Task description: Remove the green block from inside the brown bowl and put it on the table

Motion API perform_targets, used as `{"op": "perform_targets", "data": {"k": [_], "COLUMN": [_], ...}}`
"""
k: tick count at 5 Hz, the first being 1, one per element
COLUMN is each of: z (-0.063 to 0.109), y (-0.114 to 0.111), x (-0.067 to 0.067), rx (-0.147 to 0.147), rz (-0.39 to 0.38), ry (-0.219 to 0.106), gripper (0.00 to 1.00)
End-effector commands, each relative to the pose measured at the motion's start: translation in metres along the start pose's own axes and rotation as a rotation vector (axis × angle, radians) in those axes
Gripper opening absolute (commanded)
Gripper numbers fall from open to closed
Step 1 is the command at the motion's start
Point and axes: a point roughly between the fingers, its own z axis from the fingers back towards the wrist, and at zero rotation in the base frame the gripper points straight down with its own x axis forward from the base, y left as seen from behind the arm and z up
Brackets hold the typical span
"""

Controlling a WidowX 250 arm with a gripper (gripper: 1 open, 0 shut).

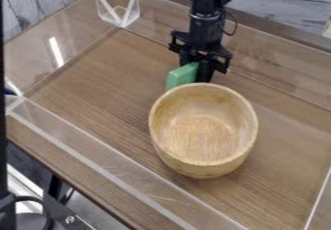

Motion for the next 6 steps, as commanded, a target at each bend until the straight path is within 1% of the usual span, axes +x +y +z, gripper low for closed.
{"op": "perform_targets", "data": {"k": [1, 2, 4, 5, 6], "z": [0.016, 0.018, 0.025, 0.030, 0.039], "y": [0.013, 0.020, 0.026, 0.027, 0.028], "x": [0.011, 0.013, 0.015, 0.016, 0.016], "rx": [0.012, 0.011, 0.004, -0.001, -0.007], "rz": [0.028, 0.049, 0.078, 0.087, 0.096], "ry": [-0.063, -0.076, -0.104, -0.120, -0.143], "gripper": [0.00, 0.00, 0.00, 0.00, 0.00]}}
